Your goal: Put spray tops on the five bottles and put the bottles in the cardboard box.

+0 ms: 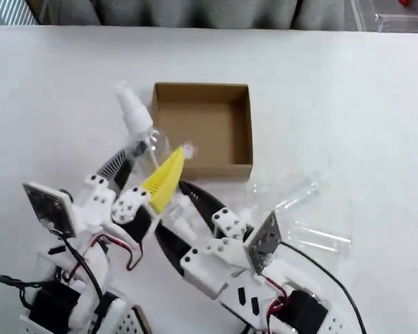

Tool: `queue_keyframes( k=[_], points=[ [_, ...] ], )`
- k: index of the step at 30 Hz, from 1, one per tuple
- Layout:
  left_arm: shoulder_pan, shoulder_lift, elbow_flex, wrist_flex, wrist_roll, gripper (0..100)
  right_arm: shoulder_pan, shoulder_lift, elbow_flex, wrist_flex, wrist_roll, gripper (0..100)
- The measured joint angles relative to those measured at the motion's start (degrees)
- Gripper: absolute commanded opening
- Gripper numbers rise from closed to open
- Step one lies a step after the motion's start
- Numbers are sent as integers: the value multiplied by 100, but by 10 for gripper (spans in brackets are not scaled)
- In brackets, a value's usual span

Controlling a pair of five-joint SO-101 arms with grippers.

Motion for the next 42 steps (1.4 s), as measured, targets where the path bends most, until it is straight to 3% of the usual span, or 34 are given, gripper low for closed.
queue_keyframes(
  k=[9,18,34,42],
  points=[
    [325,-299,0,387,-167,20,-44,0,0,246,18,231],
    [624,-387,0,484,-167,20,-53,-53,-44,598,659,230],
    [958,-440,0,624,-176,20,-53,-53,-237,1002,695,230],
    [958,-387,0,695,343,20,132,-53,-237,1046,695,229]
  ],
)
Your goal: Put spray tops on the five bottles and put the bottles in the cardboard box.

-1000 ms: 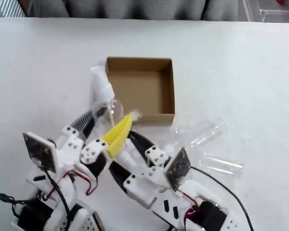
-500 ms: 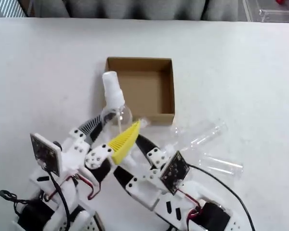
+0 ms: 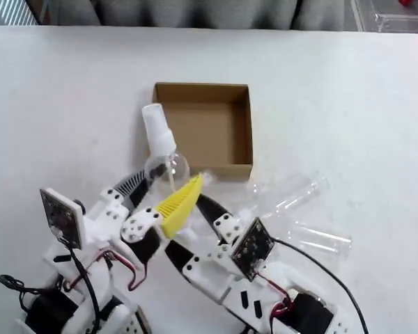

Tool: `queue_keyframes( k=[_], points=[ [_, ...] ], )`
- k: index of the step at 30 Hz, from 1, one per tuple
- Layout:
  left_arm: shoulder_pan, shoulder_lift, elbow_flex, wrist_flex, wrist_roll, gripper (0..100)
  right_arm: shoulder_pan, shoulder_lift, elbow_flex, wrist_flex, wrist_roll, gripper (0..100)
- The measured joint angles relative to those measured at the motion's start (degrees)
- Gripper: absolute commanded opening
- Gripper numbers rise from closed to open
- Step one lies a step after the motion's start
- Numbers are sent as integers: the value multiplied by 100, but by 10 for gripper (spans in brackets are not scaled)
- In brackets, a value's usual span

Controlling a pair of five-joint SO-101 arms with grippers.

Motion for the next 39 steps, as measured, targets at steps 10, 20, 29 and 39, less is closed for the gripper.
queue_keyframes(
  k=[10,20,29,39],
  points=[
    [9,-396,0,9,-79,20,0,0,9,-334,9,229],
    [9,-466,-9,-44,-176,20,9,35,316,-1143,642,18],
    [26,-475,0,-53,-571,20,404,35,316,-1160,642,15],
    [35,-457,237,-62,-1081,22,589,18,633,-1266,642,16]
  ],
)
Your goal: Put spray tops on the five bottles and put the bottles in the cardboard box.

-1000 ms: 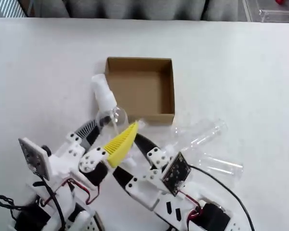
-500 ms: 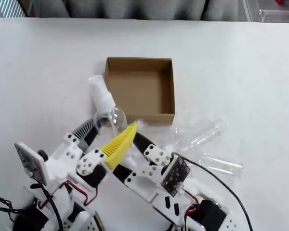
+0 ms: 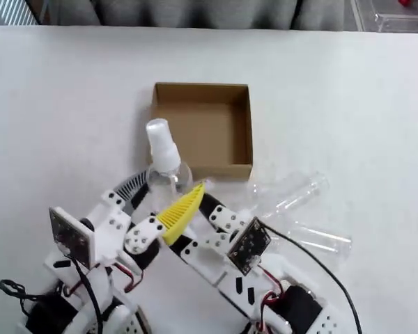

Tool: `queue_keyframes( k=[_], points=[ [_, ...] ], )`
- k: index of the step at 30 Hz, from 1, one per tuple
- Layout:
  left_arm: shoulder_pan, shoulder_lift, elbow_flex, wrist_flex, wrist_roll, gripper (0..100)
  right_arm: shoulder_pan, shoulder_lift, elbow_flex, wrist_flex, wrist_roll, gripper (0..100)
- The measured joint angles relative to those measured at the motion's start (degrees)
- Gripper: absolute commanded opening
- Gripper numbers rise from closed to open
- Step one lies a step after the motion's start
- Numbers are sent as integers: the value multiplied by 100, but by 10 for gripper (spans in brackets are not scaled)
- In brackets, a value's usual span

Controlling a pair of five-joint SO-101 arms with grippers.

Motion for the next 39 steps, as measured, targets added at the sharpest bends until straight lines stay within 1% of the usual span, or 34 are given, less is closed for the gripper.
queue_keyframes(
  k=[1,3,6,9,11,12,18,22,27,33,35,39],
  points=[
    [0,0,0,0,-18,29,0,0,0,0,0,16],
    [0,-9,97,-18,-35,83,9,18,0,0,0,16],
    [-9,-9,255,-70,-44,237,62,26,53,0,18,16],
    [-176,-9,273,-70,-44,378,70,18,70,0,18,16],
    [-316,0,360,-9,-44,431,132,18,79,0,44,16],
    [-334,18,413,0,-44,442,202,9,79,0,26,16],
    [-343,44,422,9,-35,413,237,-18,273,-9,26,16],
    [-343,35,422,9,-35,413,237,-53,273,-9,26,16],
    [-396,35,422,9,-35,412,229,-79,492,-316,26,16],
    [-791,26,422,9,-35,412,220,9,571,-422,26,16],
    [-818,18,422,9,-35,412,220,9,571,-422,26,16],
    [-835,18,422,9,-35,412,527,9,571,-589,26,16]
  ],
)
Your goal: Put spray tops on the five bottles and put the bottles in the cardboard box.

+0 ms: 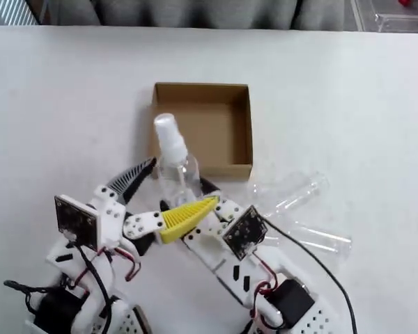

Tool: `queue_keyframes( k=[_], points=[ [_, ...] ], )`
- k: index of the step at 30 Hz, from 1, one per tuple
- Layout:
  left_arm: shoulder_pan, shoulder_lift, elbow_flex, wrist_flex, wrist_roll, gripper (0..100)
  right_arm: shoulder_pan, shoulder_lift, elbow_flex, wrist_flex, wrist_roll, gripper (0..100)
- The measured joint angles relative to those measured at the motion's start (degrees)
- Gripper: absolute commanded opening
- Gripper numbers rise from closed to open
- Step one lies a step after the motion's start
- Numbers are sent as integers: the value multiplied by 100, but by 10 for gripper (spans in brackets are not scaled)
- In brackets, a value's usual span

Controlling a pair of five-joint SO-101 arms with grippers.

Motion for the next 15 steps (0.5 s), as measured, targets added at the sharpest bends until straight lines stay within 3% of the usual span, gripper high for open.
queue_keyframes(
  k=[7,15],
  points=[
    [0,0,0,-9,0,412,237,0,0,-141,0,16],
    [-290,18,246,-888,0,411,211,0,141,-141,0,16]
  ],
)
